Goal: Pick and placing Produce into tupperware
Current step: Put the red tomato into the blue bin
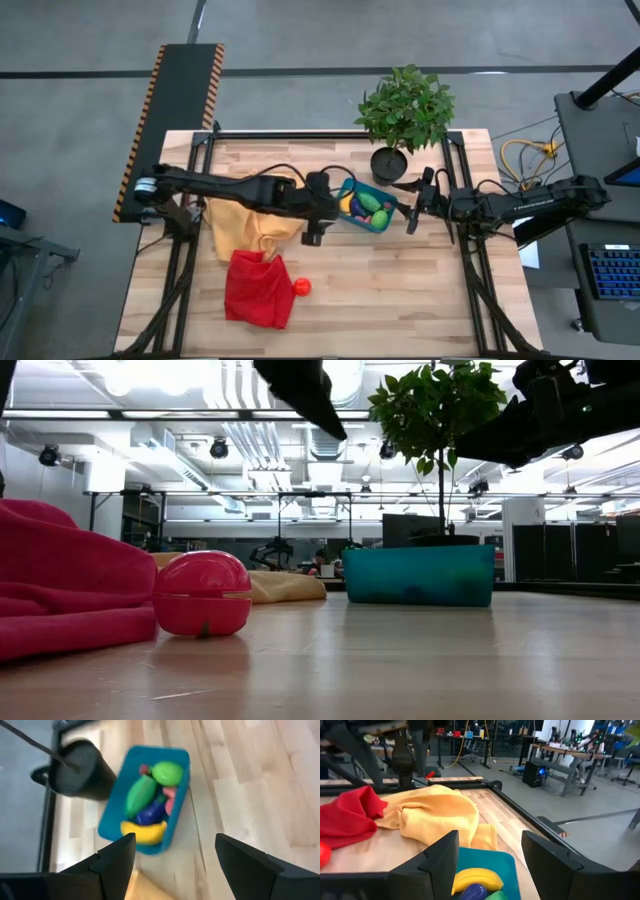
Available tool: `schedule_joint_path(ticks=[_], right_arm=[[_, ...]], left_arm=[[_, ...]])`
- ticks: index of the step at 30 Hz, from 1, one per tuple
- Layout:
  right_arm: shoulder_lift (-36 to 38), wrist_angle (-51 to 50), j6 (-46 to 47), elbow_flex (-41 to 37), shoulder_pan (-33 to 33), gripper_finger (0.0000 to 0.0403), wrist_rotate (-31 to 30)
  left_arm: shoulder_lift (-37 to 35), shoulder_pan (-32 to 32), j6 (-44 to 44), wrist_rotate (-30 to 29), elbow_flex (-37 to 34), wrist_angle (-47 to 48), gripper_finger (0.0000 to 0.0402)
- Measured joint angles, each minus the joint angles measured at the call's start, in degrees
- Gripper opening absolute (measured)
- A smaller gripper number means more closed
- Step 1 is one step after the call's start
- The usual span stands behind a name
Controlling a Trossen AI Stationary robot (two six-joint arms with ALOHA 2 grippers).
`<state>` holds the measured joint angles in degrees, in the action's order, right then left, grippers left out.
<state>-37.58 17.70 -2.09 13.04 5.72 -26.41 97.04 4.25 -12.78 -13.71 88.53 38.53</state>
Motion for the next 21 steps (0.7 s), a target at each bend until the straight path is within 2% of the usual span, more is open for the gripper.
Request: schedule_joint_path(ticks=[6,10,14,16,21], right_arm=[[0.00,-0.80,1.89,0.00,0.00,0.0210,0.04],[-0.07,-0.95,3.98,0.00,0.02,0.0210,0.09],[-0.07,-1.23,4.76,0.00,0.02,0.0210,2.03],[-0.09,-1.34,5.14,0.00,0.04,0.0210,2.84],[-0.51,-1.51,6.50,-0.11,0.04,0.0210,3.04]], left_arm=[[0.13,0.41,6.91,4.26,-0.09,0.06,0.0270],[1.90,1.61,15.11,7.25,-0.09,2.52,0.0313],[4.73,4.56,21.82,15.68,-0.06,6.22,0.0355],[6.44,6.57,27.24,16.39,0.45,7.34,0.0359],[8.46,12.04,34.51,16.70,1.30,10.70,0.0345]])
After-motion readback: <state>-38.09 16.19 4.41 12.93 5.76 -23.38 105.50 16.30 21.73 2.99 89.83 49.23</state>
